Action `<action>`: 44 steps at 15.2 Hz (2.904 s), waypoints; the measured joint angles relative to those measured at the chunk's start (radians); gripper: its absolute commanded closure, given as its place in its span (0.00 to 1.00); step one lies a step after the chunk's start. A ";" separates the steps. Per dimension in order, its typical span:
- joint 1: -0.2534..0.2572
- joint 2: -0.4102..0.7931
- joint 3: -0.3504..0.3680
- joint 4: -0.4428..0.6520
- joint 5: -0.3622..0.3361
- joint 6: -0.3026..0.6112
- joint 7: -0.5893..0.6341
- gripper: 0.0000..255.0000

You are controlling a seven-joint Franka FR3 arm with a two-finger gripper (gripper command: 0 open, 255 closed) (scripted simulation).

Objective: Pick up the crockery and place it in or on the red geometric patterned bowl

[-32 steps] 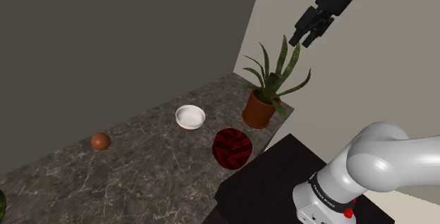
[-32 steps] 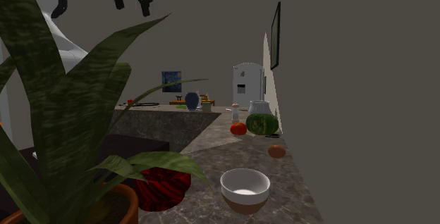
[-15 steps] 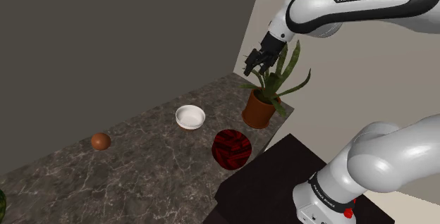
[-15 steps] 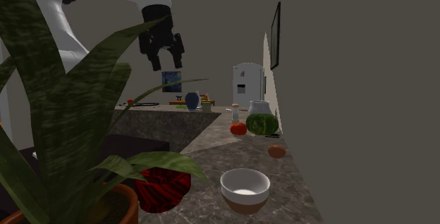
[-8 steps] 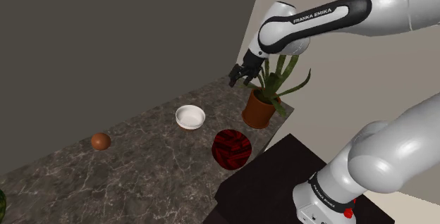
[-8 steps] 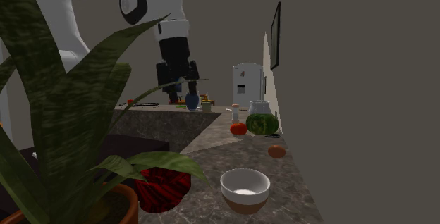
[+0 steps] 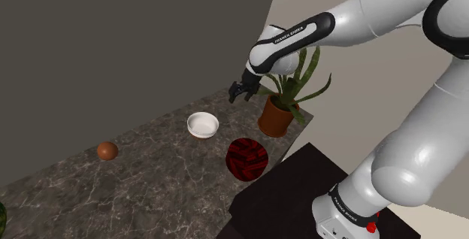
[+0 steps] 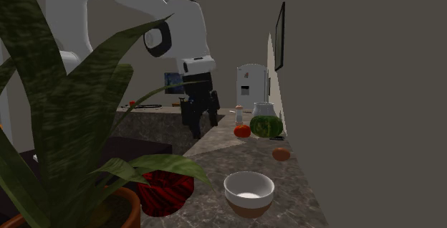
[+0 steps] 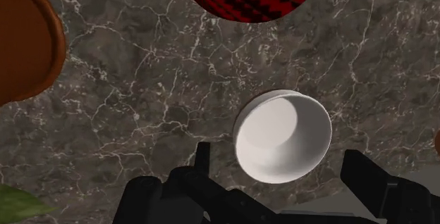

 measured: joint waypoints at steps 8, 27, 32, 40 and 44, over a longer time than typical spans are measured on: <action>-0.006 0.310 0.031 0.177 0.067 0.116 -0.038 0.00; -0.018 0.677 0.065 0.448 0.095 0.202 -0.053 0.00; -0.018 0.677 0.065 0.448 0.095 0.202 -0.053 1.00; -0.017 0.671 0.063 0.445 0.094 0.198 -0.051 1.00; -0.011 0.629 0.055 0.429 0.088 0.172 -0.042 1.00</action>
